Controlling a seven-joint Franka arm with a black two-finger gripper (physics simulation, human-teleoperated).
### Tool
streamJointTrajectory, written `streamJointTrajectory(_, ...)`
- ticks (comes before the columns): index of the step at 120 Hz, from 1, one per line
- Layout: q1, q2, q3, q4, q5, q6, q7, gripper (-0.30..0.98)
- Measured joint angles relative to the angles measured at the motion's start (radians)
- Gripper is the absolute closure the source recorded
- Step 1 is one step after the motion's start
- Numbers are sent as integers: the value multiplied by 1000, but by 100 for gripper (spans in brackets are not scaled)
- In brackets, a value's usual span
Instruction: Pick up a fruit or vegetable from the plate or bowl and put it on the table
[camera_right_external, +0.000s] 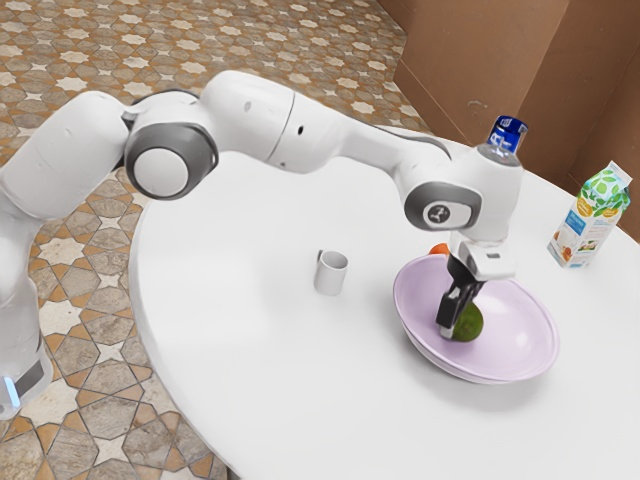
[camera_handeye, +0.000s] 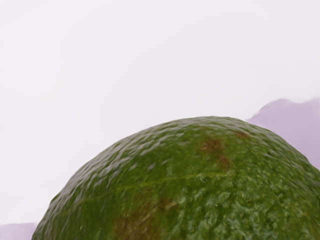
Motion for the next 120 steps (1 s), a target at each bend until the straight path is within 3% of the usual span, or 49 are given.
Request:
streamJointTrajectory(26, -2, 0, 15, 0, 12, 12, -37, 41)
streamJointTrajectory(43, -3, -15, 21, 0, 17, 5, -74, 41)
streamJointTrajectory(59, 0, -54, 33, -1, 17, -22, -105, 29)
streamJointTrajectory(85, 10, -161, 38, -5, 13, -109, -146, 26)
streamJointTrajectory(120, 20, -277, 236, -16, 8, -304, -212, 25)
